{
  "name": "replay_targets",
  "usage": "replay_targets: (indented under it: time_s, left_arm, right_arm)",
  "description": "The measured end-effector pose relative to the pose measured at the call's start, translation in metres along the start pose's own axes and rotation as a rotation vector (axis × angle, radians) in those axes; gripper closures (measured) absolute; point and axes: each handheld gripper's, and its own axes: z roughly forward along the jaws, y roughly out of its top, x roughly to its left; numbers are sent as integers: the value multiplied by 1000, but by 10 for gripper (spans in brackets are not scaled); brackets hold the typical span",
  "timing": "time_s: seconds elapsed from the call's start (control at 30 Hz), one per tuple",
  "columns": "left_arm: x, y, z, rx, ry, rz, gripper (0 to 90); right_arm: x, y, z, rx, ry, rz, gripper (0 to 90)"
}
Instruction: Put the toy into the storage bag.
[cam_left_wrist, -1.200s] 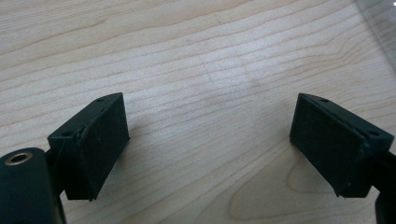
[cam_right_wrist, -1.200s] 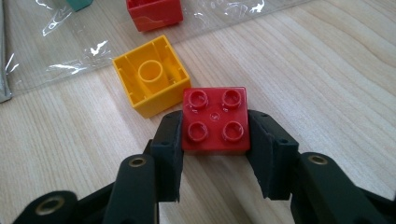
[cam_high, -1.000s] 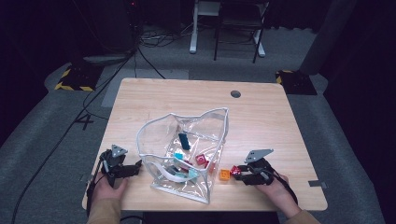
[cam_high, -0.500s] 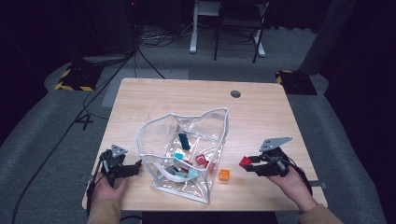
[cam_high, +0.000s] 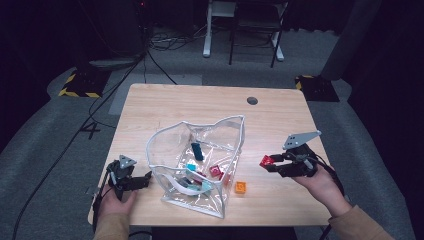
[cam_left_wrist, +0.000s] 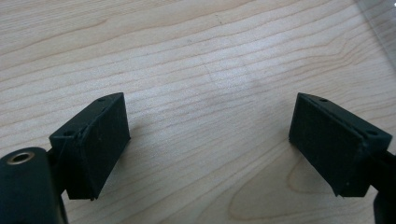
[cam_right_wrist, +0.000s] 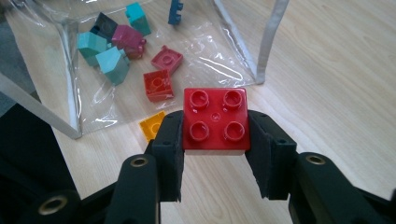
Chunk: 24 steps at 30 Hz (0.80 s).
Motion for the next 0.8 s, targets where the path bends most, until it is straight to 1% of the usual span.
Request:
replay_targets:
  time_s: [0.13, 0.27, 0.6, 0.8]
  left_arm:
    - [0, 0, 0, 0, 0, 0, 125]
    - [0, 0, 0, 0, 0, 0, 125]
    - [0, 0, 0, 0, 1, 0, 124]
    - [0, 0, 0, 0, 1, -1, 124]
  right_arm:
    - [1, 13, -5, 1, 4, -11, 585]
    - [4, 30, -12, -17, 20, -28, 586]
    - [13, 80, -28, -41, 60, -87, 585]
    - [17, 109, -32, -46, 66, -118, 586]
